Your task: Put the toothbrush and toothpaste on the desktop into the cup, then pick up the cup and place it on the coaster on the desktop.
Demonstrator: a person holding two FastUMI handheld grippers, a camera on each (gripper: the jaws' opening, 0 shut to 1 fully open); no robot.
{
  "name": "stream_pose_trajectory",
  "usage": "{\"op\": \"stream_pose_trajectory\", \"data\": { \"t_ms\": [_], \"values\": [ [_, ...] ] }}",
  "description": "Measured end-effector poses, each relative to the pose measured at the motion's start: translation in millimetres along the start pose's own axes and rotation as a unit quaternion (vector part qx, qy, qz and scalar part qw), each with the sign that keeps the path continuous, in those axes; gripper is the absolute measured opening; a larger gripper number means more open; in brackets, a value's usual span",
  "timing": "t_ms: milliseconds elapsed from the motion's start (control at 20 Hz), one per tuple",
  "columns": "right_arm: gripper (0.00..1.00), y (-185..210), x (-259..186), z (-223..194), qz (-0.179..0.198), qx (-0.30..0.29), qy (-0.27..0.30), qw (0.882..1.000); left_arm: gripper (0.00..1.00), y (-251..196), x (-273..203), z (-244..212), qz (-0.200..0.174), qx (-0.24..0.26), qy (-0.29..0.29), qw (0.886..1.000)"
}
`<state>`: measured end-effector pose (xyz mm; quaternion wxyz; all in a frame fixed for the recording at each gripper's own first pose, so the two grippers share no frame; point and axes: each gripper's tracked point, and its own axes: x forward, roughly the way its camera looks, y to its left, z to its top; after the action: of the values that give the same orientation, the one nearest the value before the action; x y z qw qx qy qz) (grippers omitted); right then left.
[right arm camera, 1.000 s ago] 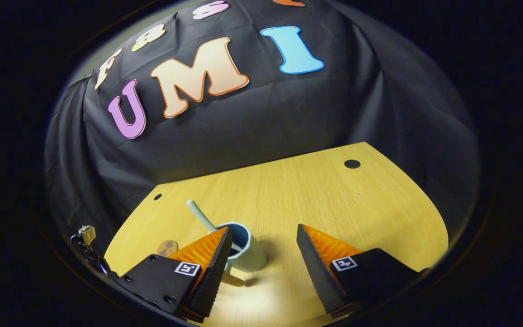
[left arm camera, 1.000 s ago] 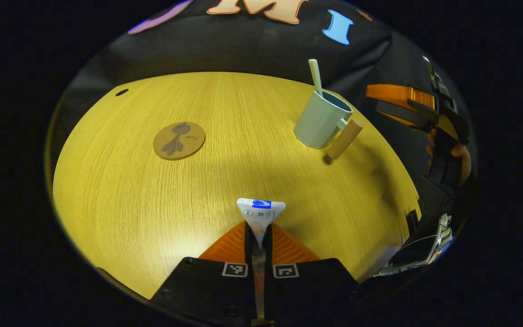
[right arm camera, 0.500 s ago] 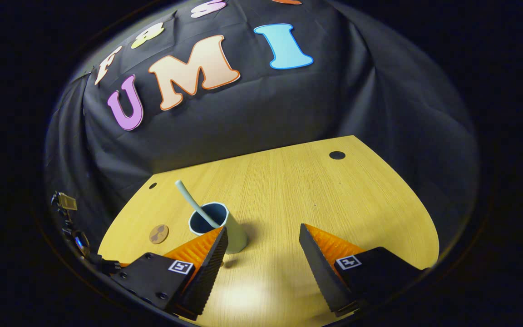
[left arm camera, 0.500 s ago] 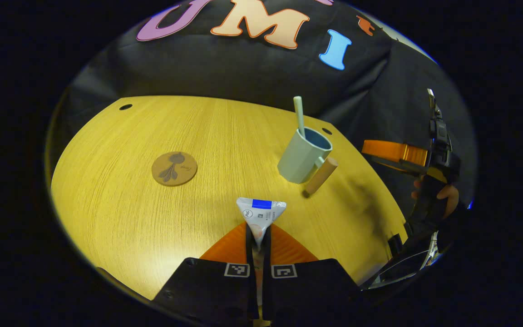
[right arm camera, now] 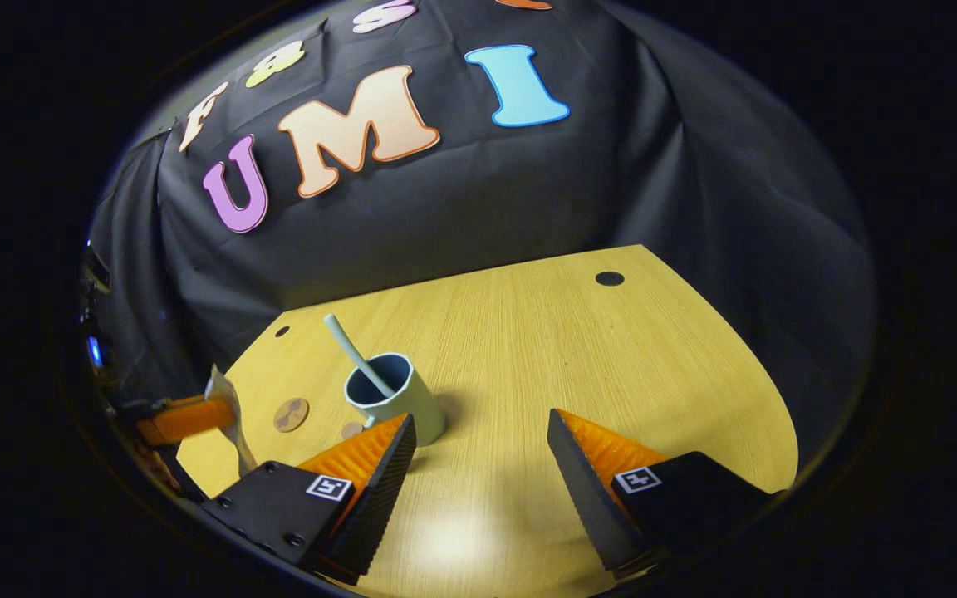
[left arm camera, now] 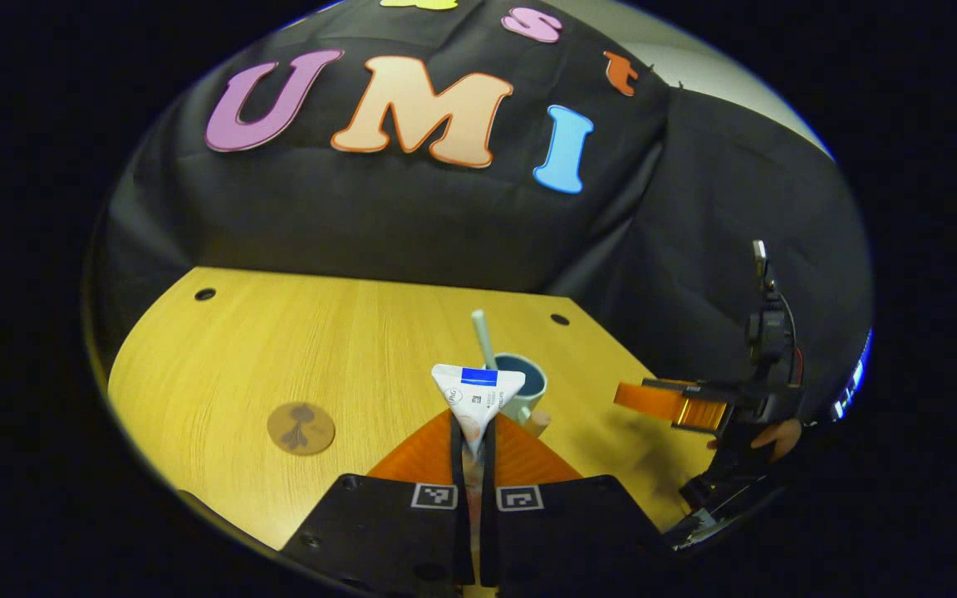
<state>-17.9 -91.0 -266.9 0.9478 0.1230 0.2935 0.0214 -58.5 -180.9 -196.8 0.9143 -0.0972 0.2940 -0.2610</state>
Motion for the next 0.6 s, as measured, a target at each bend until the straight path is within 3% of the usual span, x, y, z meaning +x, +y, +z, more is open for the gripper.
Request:
{"op": "stream_pose_trajectory", "data": {
  "t_ms": [50,150,250,550,600],
  "values": [
    [0.99,-1.5,-3.2,-3.6,-0.001,0.003,0.002,1.000,0.03,-6.3,5.7,15.0,-0.013,0.007,-0.013,1.000],
    [0.94,-6.2,-8.4,-13.7,-0.007,0.007,0.009,1.000,0.04,-22.2,23.4,50.8,-0.041,0.023,-0.048,0.998],
    [0.98,-12.2,-14.4,-23.2,-0.018,0.011,0.017,1.000,0.02,-36.4,46.4,79.8,-0.062,0.039,-0.082,0.994],
    [0.94,-32.7,-30.7,-37.7,-0.058,0.029,0.025,0.998,0.03,-52.5,100.4,84.2,-0.101,0.025,-0.096,0.990],
    [0.99,-36.3,-30.7,-39.3,-0.066,0.033,0.027,0.997,0.03,-55.9,108.7,81.9,-0.108,0.023,-0.093,0.990]
  ]
}}
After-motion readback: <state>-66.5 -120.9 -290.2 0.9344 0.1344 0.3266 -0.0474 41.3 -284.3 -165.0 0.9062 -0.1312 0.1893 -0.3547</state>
